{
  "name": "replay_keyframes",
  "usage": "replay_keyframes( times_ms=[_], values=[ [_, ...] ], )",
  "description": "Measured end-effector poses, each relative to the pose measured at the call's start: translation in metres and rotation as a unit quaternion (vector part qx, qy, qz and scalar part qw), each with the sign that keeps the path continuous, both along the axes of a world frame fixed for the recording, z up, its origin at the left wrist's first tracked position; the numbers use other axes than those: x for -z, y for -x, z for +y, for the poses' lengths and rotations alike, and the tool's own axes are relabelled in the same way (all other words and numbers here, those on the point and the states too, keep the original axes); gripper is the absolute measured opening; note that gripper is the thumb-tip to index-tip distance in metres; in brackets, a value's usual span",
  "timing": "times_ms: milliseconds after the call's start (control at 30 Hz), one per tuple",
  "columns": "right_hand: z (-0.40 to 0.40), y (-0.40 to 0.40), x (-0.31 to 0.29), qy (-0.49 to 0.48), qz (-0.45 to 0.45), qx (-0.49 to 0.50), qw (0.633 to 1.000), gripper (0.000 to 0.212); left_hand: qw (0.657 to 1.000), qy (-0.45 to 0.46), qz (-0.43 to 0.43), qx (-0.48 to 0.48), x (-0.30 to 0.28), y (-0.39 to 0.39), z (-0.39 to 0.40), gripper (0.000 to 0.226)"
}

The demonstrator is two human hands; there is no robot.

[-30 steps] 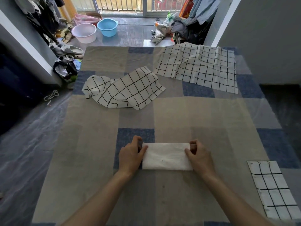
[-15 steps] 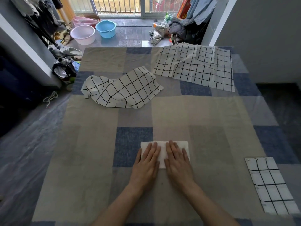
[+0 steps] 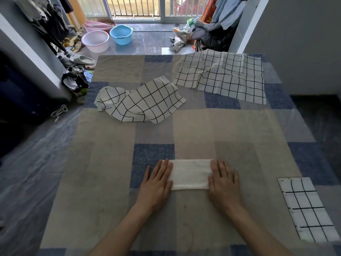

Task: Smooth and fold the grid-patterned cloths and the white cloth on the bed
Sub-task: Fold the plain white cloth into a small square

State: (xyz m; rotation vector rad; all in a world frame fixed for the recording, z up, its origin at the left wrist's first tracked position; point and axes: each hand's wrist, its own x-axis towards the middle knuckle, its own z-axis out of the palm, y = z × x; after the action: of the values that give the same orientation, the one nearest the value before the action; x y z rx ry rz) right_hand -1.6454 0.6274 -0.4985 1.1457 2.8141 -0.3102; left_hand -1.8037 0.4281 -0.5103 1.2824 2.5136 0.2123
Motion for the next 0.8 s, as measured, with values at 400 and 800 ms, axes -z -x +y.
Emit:
replay_keyframes(
  times_ms=[400,800],
  values=[
    [0.044,0.068,-0.050,0.157,-0.104,-0.098,0.977,0.032,0.998,0.055,-0.026,0.028,-0.036,0.016,0.016,0.074],
    [0.053,0.061,-0.057,0.246,-0.029,-0.107,0.963,0.030,0.997,0.027,-0.067,0.014,-0.048,0.055,0.052,0.049]
  ],
)
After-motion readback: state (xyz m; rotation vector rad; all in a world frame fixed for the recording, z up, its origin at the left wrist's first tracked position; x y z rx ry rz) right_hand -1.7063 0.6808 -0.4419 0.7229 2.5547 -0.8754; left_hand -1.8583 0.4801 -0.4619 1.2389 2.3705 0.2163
